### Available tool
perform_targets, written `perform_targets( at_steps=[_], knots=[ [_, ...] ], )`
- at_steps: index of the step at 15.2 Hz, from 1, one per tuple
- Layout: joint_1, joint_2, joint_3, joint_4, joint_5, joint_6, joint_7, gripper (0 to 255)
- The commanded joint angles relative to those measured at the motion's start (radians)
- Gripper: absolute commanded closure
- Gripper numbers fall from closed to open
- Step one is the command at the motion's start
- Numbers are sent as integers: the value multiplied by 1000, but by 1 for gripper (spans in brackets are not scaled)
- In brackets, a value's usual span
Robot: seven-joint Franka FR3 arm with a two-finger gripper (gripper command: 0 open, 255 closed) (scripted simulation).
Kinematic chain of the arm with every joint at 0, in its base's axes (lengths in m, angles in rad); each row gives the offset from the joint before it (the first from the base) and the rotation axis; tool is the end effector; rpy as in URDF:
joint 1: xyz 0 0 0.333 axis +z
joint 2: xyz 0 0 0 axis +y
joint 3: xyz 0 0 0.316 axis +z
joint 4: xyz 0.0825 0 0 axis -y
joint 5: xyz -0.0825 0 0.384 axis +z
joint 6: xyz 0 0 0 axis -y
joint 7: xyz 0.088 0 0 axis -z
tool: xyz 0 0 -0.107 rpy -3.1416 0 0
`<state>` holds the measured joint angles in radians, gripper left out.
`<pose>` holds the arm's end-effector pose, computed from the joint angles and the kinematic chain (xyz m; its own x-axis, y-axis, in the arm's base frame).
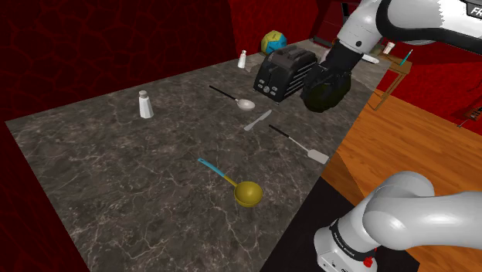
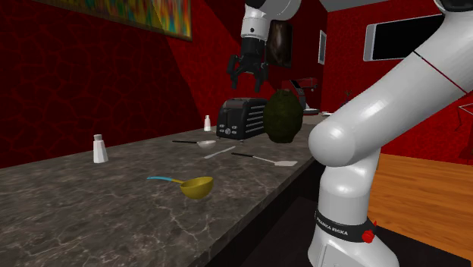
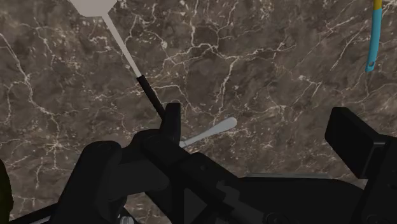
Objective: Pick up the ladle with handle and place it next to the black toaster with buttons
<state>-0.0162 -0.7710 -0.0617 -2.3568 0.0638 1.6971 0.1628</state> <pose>0.3228 -0.0249 0.5972 0.9683 -0.2327 0.0907 -0.2210 -0.9675 -0.1229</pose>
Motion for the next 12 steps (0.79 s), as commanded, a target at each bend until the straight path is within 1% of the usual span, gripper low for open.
perform_targets(
  at_steps=[1, 12],
  knots=[
    [0, 0, 0, 0, 0, 0, 0, 0],
    [129, 145, 117, -138, 109, 213, -1, 0]
  ],
)
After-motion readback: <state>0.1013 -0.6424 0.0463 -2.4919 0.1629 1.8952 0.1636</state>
